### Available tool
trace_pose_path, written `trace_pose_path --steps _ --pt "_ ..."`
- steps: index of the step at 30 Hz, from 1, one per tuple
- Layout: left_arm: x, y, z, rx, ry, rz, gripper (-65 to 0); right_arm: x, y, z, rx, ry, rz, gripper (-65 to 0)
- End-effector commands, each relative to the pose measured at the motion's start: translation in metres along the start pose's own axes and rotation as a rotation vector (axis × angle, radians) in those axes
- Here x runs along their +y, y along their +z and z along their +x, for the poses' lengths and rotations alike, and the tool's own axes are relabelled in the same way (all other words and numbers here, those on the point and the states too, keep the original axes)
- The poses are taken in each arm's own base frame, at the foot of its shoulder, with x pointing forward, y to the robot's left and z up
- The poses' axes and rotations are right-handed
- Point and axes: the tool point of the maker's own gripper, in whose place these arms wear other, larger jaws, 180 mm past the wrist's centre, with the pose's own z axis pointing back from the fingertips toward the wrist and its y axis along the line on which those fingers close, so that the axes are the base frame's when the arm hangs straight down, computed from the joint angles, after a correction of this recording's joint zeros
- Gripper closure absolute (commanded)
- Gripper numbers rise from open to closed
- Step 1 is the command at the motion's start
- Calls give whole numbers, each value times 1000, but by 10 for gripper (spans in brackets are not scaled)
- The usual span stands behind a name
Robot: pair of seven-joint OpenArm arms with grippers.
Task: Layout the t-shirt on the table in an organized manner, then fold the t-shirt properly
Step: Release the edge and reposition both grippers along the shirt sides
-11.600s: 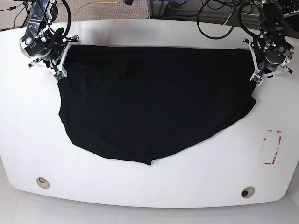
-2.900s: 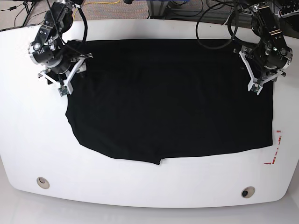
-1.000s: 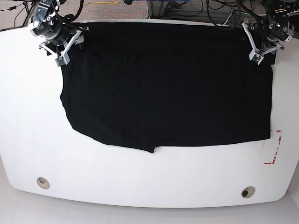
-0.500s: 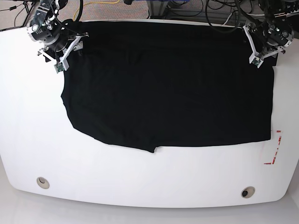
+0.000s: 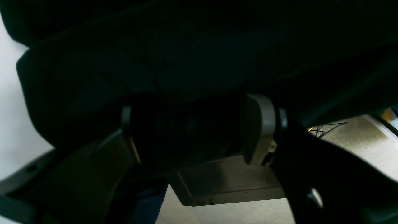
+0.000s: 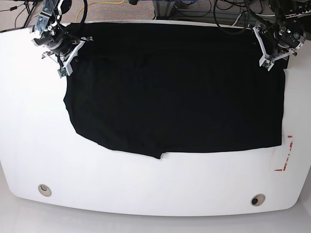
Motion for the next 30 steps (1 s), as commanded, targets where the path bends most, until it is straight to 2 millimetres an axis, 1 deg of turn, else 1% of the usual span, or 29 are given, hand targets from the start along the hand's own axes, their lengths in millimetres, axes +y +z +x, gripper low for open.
trace_pose_path --steps 1,5,9,10,15,16,18,20,21,23,24,27,30 --pt "7 4 1 -1 -10 27 -379 -14 7 18 -44 33 -34 -8" --pt "7 4 1 -1 -10 27 -379 -19 7 32 -72 40 -45 -8" --pt "7 4 1 0 -12 27 -379 -21 6 41 -93 45 -49 -8" --pt "7 4 1 0 -12 27 -379 -25 8 45 -98 53 -57 -8" --pt "7 5 2 -2 -12 28 -379 -30 6 50 -102 59 -63 -11" --pt "7 5 2 -2 -12 28 -379 -31 6 51 -102 58 -63 -24" --pt "7 5 2 -2 -12 28 -379 -34 7 53 -106 62 -69 -76" --pt "7 4 3 -3 -13 26 -379 -37 9 54 -106 71 -76 -162" --pt "7 4 3 -5 -13 27 -379 -38 10 55 -107 73 -80 -219" --pt "8 5 4 -8 -13 28 -379 -40 11 55 -107 75 -86 -292" --pt "9 5 8 -14 -12 32 -379 -41 12 56 -110 76 -88 -355" --pt "11 5 10 -20 -12 35 -379 -43 17 66 -135 92 -102 -415" --pt "14 7 18 -37 -12 43 -379 -42 24 74 -157 119 -113 -411"
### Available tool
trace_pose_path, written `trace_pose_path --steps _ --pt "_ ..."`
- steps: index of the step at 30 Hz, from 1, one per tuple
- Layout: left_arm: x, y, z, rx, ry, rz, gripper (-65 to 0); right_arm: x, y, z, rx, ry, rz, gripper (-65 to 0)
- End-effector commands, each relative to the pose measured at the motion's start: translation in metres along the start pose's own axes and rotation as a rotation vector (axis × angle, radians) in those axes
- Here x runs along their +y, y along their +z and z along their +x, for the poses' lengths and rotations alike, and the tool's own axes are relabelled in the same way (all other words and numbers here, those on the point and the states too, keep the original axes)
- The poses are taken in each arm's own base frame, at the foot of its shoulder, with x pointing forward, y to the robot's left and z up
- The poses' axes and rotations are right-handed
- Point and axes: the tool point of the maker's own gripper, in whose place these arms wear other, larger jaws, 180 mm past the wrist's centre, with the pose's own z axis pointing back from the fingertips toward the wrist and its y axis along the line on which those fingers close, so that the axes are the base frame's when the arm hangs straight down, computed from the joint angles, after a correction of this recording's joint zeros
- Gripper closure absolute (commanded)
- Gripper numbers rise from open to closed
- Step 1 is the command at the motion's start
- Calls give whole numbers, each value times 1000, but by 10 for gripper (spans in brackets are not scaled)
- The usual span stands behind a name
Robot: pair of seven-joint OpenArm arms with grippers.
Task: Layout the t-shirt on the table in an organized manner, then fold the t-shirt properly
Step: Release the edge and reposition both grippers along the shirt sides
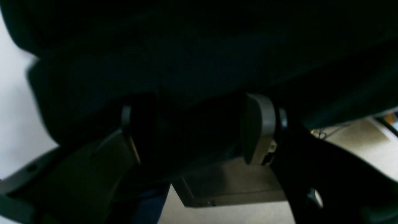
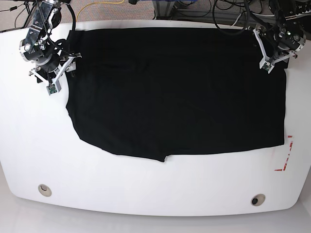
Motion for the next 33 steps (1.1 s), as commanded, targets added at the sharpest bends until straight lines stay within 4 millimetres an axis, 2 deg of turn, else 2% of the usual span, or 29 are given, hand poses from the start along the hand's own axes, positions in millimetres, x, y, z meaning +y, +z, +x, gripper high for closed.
trace_pose_path --steps 1,6,10,16,26,33 --pt "9 6 11 -29 -11 31 -379 -6 14 26 -79 46 -29 -406" --pt "15 16 30 -83 -24 61 -379 -4 21 32 -75 70 -44 -393" --pt "20 25 58 -160 -21 89 -379 0 18 41 -97 52 -39 -393" --pt "30 36 78 -186 -18 127 -379 6 16 46 -112 38 -29 -393" --pt "47 44 78 -116 -16 175 -379 21 10 54 -117 78 12 -393" --pt "65 51 63 -62 -57 222 -379 23 9 55 -120 75 16 -393"
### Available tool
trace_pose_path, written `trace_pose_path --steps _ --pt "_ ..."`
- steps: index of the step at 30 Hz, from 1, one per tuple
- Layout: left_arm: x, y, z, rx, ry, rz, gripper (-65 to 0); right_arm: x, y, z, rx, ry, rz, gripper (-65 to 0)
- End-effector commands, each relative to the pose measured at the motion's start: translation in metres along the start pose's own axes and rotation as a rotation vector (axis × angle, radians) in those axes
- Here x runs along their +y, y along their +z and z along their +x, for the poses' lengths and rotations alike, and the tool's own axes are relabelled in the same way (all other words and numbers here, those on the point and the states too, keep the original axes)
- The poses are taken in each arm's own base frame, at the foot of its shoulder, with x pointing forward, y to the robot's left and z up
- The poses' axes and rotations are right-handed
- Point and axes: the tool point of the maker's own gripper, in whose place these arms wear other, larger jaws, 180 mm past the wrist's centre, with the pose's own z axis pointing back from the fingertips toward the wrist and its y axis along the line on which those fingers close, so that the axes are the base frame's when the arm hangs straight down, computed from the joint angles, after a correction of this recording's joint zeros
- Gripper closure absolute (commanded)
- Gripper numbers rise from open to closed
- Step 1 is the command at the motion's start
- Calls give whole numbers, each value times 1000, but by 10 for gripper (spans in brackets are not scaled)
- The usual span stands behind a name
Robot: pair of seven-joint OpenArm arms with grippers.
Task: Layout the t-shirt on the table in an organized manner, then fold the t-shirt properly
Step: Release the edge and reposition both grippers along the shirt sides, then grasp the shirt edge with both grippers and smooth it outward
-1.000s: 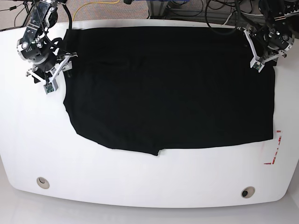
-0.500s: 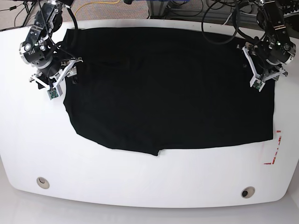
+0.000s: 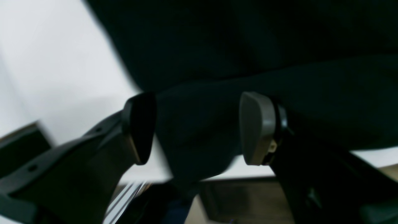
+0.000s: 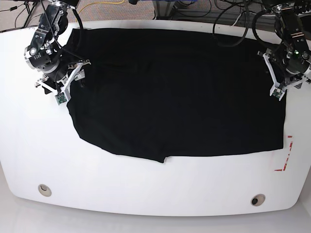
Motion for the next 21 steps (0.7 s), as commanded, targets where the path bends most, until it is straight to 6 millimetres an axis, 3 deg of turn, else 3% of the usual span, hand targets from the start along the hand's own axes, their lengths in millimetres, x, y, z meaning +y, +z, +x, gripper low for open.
trace_pose_path --steps 1,10,21 --pt "15 8 -1 2 -32 43 -379 -5 4 13 -45 12 -13 -393" --pt "40 17 -31 102 -125 98 -379 -5 4 14 -47 12 -11 -393" --pt "48 17 -42 148 -138 127 -379 -7 4 19 -58 13 -16 -393"
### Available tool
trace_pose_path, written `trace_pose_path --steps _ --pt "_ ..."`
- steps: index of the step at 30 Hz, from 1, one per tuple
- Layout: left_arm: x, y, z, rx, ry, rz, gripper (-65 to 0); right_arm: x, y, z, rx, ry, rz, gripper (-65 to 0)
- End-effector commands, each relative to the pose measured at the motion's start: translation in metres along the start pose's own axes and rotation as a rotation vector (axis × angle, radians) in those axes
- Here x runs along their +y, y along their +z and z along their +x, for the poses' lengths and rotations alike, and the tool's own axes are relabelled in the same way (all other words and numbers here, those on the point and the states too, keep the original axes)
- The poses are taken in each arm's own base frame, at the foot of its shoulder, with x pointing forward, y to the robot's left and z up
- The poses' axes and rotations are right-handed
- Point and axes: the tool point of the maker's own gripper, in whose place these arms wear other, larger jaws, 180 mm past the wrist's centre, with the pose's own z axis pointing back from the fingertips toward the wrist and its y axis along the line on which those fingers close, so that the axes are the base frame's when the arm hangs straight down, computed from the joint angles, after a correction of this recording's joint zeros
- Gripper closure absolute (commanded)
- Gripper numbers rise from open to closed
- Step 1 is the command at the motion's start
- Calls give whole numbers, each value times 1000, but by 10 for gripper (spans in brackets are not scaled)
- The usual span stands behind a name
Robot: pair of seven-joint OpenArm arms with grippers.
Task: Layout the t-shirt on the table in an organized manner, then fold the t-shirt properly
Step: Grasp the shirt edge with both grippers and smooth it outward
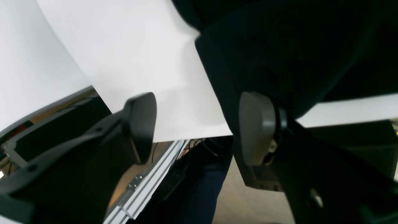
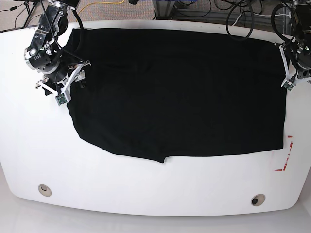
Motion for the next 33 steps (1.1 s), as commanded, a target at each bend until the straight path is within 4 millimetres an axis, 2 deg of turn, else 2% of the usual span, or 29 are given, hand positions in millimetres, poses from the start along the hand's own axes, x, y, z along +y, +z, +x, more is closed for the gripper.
trace_pose_path --steps 1,7,9,12,15,18,23,26,33 --pt "13 4 -4 22 -11 51 -379 -6 4 15 -49 13 -17 -393" --pt "5 -5 -15 61 -12 21 -379 -1 3 10 -38 5 -3 -393" --pt "-3 -8 -13 64 -25 4 -379 10 0 7 -22 -8 19 -393" --pt "-6 -9 -14 80 -55 6 -379 15 2 9 -15 -6 23 -393" --pt "-2 -9 -18 108 -70 33 -379 18 4 11 -14 -1 22 -393" --pt "-1 -9 -31 160 -86 58 -379 26 2 8 0 -19 38 -393" --pt "5 -8 -43 213 -105 99 -379 34 1 -2 45 -35 54 -393" --pt "9 -6 -51 249 -119 124 -379 47 0 -13 74 -61 79 -393" --pt "13 -3 -53 260 -118 145 -379 57 4 -27 134 -75 94 -392"
